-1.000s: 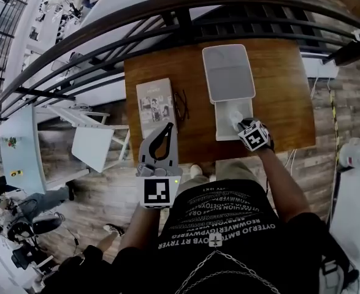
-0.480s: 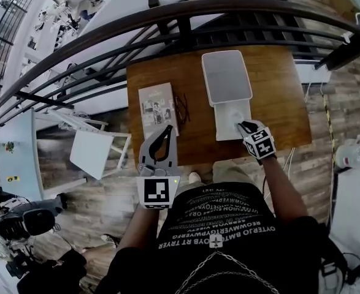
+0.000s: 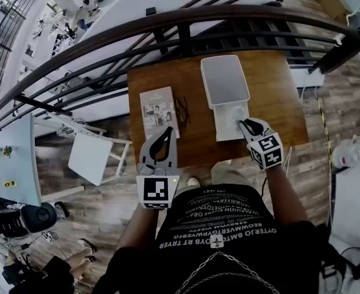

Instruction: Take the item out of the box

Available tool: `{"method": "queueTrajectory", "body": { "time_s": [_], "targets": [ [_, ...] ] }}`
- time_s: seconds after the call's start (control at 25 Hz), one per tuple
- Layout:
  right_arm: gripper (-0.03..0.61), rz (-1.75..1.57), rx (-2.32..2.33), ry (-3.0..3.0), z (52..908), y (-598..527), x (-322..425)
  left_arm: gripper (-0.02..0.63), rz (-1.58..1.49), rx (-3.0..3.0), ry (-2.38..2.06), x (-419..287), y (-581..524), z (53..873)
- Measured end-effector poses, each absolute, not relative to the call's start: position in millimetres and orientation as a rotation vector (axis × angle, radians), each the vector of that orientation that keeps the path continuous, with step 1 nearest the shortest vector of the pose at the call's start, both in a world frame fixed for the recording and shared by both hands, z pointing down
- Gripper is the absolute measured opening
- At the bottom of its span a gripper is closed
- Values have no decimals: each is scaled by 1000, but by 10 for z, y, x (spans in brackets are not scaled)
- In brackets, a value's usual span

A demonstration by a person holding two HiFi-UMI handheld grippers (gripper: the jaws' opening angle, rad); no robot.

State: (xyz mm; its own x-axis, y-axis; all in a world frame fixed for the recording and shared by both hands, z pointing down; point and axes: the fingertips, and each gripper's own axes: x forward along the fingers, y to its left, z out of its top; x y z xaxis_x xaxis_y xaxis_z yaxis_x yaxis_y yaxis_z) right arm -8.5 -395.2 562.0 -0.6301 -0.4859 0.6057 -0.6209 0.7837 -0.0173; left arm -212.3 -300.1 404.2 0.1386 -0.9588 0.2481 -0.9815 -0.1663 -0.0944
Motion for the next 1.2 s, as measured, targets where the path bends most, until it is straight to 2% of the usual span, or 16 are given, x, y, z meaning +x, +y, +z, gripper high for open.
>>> {"method": "queueTrajectory", "body": {
  "time_s": [0.68,1.2],
  "targets": [
    [47,69,887,-2637,3875,-3385,-384,6,313,2396,-1933,-2137,-2592,3739],
    [46,50,972,-2634,3658,-2920,-347,6,281,2509,-1799,-2004,-2437,3797]
  ]
}}
